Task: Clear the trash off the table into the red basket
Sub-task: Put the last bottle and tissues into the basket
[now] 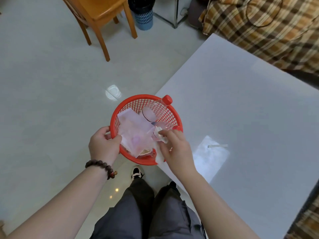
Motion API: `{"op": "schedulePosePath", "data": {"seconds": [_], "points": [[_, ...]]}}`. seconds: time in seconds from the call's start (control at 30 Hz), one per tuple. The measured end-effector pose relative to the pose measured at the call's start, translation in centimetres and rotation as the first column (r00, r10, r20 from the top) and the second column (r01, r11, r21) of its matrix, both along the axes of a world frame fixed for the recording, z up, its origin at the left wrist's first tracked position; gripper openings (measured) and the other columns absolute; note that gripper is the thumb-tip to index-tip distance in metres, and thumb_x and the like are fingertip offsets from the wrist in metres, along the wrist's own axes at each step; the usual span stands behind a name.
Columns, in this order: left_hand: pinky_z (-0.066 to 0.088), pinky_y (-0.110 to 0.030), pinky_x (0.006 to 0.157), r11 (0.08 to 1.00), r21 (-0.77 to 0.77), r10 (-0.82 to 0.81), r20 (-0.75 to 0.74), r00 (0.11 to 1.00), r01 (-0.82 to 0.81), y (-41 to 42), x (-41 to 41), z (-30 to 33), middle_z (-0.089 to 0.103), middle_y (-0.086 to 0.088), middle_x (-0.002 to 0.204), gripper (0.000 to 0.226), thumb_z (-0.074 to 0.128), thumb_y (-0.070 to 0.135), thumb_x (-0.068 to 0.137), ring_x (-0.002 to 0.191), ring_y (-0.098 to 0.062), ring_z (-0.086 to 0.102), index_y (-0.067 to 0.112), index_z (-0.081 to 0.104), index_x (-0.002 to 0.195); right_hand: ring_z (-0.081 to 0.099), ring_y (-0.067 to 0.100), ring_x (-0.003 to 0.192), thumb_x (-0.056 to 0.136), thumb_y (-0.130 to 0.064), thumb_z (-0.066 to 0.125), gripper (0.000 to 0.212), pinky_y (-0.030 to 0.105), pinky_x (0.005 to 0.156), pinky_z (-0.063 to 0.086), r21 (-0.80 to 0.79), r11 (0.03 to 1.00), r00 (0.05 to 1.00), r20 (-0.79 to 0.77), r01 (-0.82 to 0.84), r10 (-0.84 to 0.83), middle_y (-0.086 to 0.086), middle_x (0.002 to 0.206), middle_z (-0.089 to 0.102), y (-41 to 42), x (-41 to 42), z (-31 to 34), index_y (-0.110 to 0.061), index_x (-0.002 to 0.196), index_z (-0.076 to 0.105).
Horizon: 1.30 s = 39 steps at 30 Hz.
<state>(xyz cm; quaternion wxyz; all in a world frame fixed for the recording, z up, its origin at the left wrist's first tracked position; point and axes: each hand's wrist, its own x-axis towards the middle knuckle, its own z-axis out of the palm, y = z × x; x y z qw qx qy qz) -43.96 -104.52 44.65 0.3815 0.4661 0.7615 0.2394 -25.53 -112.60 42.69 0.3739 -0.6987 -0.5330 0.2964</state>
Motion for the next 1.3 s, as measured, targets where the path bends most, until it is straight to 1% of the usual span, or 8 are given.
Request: {"op": "schedulePosePath", "data": {"seconds": [0.13, 0.33, 0.47, 0.63, 0.77, 1.07, 1.17, 1.3], "points": [[0.061, -0.041, 0.064, 0.999, 0.006, -0.036, 0.006, 0.999, 0.036, 0.0, 1.2, 0.2, 0.073, 0.004, 0.082, 0.021, 0.067, 0.013, 0.082, 0.074, -0.019, 0.072, 0.034, 0.064, 0.083, 0.045, 0.017, 0.120, 0.080, -0.029, 0.072, 0.050, 0.020, 0.096, 0.036, -0.057, 0.998, 1.000, -0.026, -0.013, 0.012, 0.001, 0.127, 0.054, -1.6, 0.9, -0.2, -0.016, 0.126, 0.055], [0.061, -0.038, 0.060, 0.998, -0.025, -0.056, 0.001, 0.998, 0.056, -0.1, 2.2, -0.3, 0.073, 0.005, 0.082, 0.020, 0.066, 0.012, 0.082, 0.075, -0.020, 0.072, 0.030, 0.066, 0.091, 0.045, -0.001, 0.114, 0.080, -0.052, 0.065, 0.052, 0.006, 0.089, 0.036, -0.046, 0.969, 0.966, -0.077, 0.242, -0.245, -0.014, 0.125, 0.044, -4.5, 4.4, -2.6, -0.033, 0.125, 0.046], [0.062, -0.040, 0.062, 0.997, -0.035, -0.075, -0.020, 0.997, 0.074, 0.0, 2.7, -1.1, 0.073, 0.003, 0.083, 0.022, 0.067, 0.013, 0.080, 0.075, -0.022, 0.072, 0.030, 0.066, 0.093, 0.041, 0.014, 0.123, 0.086, -0.028, 0.065, 0.048, 0.019, 0.089, 0.034, -0.277, 0.891, 0.933, 0.106, 0.361, -0.345, 0.000, 0.135, 0.043, -7.2, 8.8, -8.7, -0.022, 0.130, 0.047], [0.061, -0.045, 0.066, 0.993, -0.017, -0.114, -0.047, 0.992, 0.114, 0.5, 3.5, -2.5, 0.074, 0.002, 0.084, 0.021, 0.069, 0.015, 0.077, 0.074, -0.021, 0.072, 0.035, 0.067, 0.085, 0.035, 0.029, 0.124, 0.083, -0.010, 0.055, 0.051, 0.032, 0.086, 0.039, -0.550, 0.761, 0.934, 0.283, 0.345, -0.219, 0.007, 0.141, 0.038, -8.2, 14.0, -16.1, -0.020, 0.132, 0.046], [0.060, -0.037, 0.059, 0.993, 0.009, -0.118, -0.049, 0.992, 0.118, 0.8, 3.9, -3.5, 0.074, 0.006, 0.082, 0.038, 0.070, 0.018, 0.074, 0.070, -0.020, 0.073, 0.055, 0.066, 0.074, 0.032, 0.030, 0.126, 0.081, -0.002, 0.048, 0.048, 0.037, 0.097, 0.039, -0.537, 0.765, 0.920, 0.342, 0.357, -0.190, 0.007, 0.141, 0.039, -6.2, 16.1, -19.6, -0.020, 0.125, 0.053], [0.060, -0.040, 0.067, 0.984, 0.043, -0.173, -0.029, 0.985, 0.174, 0.4, 3.8, -3.9, 0.073, 0.019, 0.078, 0.041, 0.072, 0.014, 0.078, 0.070, -0.011, 0.072, 0.055, 0.067, 0.079, 0.045, 0.030, 0.099, 0.075, 0.001, 0.048, 0.027, 0.037, 0.079, 0.040, -0.561, 0.706, 0.871, 0.462, 0.431, -0.165, 0.008, 0.101, 0.057, -5.1, 15.1, -22.0, -0.012, 0.097, 0.058], [0.061, -0.044, 0.069, 0.983, 0.051, -0.177, -0.041, 0.983, 0.178, 0.1, 3.7, -4.0, 0.074, 0.010, 0.083, 0.041, 0.071, 0.011, 0.079, 0.076, -0.017, 0.072, 0.052, 0.067, 0.077, 0.045, 0.031, 0.095, 0.080, 0.004, 0.042, 0.023, 0.039, 0.075, 0.042, -0.516, 0.707, 0.872, 0.360, 0.483, -0.333, 0.010, 0.096, 0.056, -4.4, 14.2, -20.0, -0.009, 0.093, 0.056], [0.060, -0.049, 0.073, 0.982, 0.034, -0.187, -0.029, 0.982, 0.188, 0.0, 3.8, -3.1, 0.074, 0.002, 0.086, 0.033, 0.067, 0.005, 0.079, 0.078, -0.023, 0.072, 0.037, 0.066, 0.082, 0.046, 0.023, 0.089, 0.089, 0.003, 0.045, 0.018, 0.029, 0.067, 0.032, -0.219, 0.777, 0.808, 0.153, 0.590, -0.570, -0.002, 0.086, 0.049, -3.4, 11.4, -13.3, -0.012, 0.086, 0.055]]}}
